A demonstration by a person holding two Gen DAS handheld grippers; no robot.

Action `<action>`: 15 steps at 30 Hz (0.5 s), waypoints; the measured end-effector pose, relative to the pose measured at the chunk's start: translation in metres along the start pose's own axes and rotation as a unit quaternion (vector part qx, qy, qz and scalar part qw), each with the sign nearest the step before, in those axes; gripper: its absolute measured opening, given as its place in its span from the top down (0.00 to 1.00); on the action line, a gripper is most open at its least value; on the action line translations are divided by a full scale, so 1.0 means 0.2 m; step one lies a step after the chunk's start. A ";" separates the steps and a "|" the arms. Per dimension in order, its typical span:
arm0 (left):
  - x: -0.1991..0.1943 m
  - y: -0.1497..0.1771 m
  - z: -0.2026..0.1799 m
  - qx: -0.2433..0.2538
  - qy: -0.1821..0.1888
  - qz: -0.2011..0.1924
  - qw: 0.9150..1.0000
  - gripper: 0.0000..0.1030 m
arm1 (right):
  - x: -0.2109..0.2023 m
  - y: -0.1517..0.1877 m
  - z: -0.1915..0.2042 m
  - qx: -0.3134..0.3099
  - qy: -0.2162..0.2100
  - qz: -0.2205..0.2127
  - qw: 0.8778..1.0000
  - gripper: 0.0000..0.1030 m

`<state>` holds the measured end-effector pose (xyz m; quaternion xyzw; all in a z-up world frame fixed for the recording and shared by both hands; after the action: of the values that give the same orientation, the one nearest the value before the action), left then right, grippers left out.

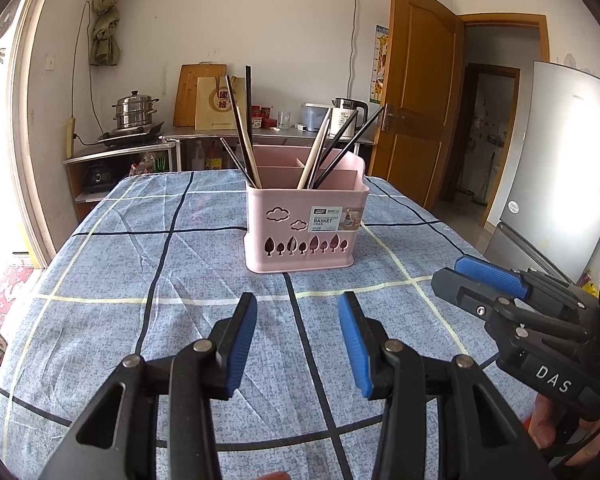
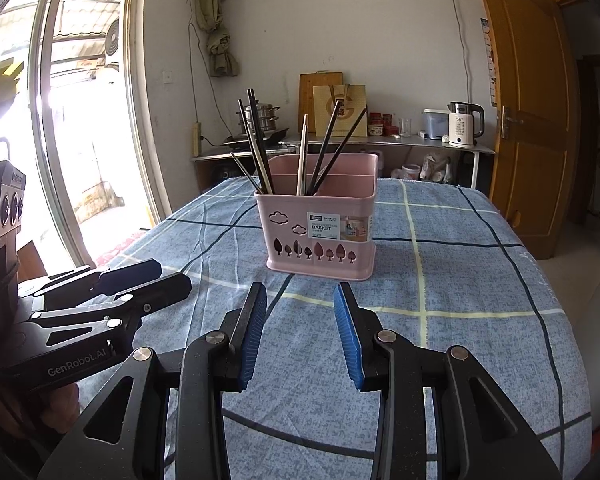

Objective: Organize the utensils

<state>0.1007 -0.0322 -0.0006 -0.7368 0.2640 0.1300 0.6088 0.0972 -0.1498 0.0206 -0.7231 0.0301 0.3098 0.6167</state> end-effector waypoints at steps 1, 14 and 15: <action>0.00 0.00 0.00 0.002 -0.002 -0.001 1.000 0.55 | 0.00 0.00 0.00 0.000 0.000 0.000 1.000 0.65; 0.01 0.01 -0.03 0.006 0.007 0.004 1.000 0.55 | 0.00 0.00 0.00 0.000 0.000 0.001 1.000 0.65; 0.01 0.01 -0.03 0.005 0.007 0.004 1.000 0.55 | 0.00 0.00 0.00 0.000 0.000 0.001 1.000 0.65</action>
<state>0.1006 -0.0381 -0.0023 -0.7333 0.2724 0.1258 0.6101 0.0978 -0.1503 0.0198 -0.7234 0.0309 0.3102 0.6161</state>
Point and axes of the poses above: each gripper's, at about its wrist camera, not at the fingertips, and x roughly the way its jaws point, z to its left, y to its underside, the point moved 8 cm from there along x, roughly the way its jaws point, and after that the axes turned 8 degrees about -x, right-handed, at the moved point
